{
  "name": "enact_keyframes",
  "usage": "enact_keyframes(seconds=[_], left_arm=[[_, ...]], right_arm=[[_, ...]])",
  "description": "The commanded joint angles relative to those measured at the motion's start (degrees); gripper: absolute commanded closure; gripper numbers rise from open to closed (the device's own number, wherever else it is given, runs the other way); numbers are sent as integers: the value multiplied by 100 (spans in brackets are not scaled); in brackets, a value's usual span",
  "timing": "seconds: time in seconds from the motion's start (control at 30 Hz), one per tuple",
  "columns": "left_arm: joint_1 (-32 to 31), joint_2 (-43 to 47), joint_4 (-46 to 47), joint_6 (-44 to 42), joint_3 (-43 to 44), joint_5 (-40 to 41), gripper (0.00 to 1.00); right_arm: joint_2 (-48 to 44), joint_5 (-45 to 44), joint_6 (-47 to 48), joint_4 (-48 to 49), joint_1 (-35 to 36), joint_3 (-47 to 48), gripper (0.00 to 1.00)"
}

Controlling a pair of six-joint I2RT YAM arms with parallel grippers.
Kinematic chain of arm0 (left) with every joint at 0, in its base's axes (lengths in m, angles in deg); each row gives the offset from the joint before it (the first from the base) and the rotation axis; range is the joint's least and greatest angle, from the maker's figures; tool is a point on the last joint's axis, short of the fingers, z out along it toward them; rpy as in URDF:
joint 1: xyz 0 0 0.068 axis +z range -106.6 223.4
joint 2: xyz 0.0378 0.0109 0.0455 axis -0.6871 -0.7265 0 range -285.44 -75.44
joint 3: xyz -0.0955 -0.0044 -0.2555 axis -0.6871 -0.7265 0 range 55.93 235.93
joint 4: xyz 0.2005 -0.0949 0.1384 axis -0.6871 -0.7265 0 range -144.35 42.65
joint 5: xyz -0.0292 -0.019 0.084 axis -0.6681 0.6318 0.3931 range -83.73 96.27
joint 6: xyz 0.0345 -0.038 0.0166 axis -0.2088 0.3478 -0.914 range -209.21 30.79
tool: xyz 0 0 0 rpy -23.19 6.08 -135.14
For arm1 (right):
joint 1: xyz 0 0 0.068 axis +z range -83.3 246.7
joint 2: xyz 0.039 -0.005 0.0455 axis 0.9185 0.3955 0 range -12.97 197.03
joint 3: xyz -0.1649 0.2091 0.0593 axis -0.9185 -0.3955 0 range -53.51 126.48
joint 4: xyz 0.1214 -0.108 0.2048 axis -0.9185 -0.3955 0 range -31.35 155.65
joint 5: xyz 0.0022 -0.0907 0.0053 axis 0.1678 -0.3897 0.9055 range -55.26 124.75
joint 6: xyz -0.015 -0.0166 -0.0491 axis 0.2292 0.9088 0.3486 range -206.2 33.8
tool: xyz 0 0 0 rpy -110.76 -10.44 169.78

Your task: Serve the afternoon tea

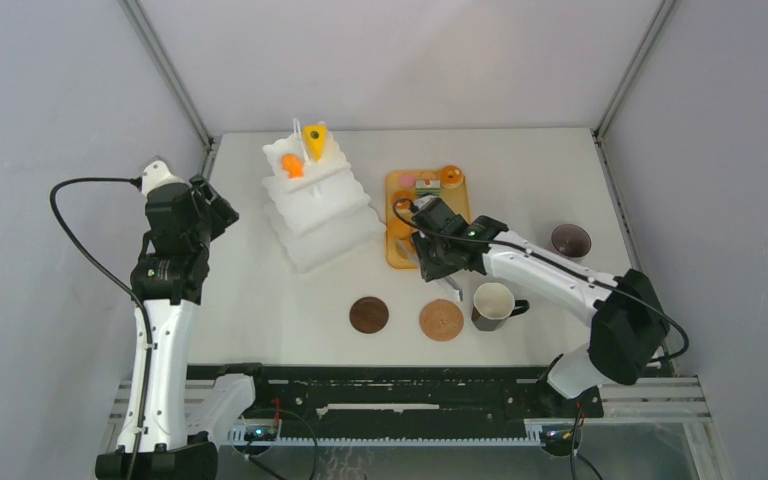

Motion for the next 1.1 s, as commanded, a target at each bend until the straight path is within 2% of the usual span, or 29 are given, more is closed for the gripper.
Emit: enact_keyframes(seconds=[0.0,0.27,0.6,1.07], left_arm=[[38,65,181,12,-130,-13,32],[40,78,174,10,-43,-7,32],[36,191,40,-55,-23,163,32],[49,234,-101,-205,116,483,31]], right_arm=[[-693,-219,-41,37,-171,266,86],[-919,-251,62,-32,-219,1402,89],[89,174,182,406,-219,2723,90],[1087,458,164,843,-254,3207,91]])
